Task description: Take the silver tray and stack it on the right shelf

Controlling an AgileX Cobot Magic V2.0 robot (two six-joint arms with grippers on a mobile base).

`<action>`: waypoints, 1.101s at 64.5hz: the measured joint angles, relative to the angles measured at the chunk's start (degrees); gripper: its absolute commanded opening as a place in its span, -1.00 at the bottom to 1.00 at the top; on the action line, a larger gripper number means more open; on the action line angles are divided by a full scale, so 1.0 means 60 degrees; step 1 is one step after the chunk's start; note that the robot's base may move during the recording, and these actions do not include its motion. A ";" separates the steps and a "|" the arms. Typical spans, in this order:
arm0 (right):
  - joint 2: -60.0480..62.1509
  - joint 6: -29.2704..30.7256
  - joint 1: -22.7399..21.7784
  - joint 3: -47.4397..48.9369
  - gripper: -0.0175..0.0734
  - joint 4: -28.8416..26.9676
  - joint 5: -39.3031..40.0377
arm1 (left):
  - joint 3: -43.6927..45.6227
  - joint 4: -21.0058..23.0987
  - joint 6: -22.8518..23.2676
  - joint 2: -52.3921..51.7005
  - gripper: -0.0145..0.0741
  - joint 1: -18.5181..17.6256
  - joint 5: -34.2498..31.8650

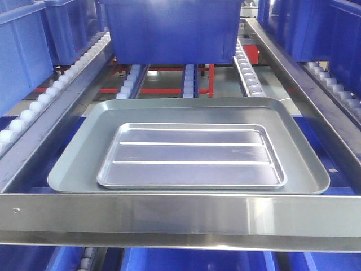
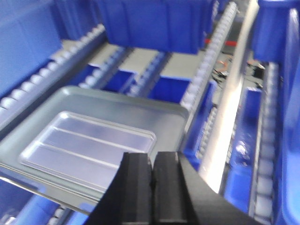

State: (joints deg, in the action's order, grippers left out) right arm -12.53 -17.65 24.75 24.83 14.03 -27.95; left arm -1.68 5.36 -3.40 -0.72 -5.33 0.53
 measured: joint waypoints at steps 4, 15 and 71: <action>0.0006 0.0989 -0.1089 -0.0599 -0.47 -0.1168 0.0571 | 0.0000 0.0000 0.0000 0.0000 -0.88 0.0000 0.0000; 0.0681 0.2152 -0.3494 -0.2070 -0.47 -0.2626 0.2193 | 0.0000 0.0000 0.0000 0.0000 -0.88 0.0000 0.0000; 0.2181 0.2265 -0.5262 -0.4408 -0.47 -0.2814 0.4282 | 0.0000 0.0000 0.0000 0.0000 -0.88 0.0000 -0.0004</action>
State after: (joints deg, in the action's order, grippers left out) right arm 0.56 -4.06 -6.82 -1.62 -2.85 -2.26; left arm -1.68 5.36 -3.40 -0.72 -5.33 0.50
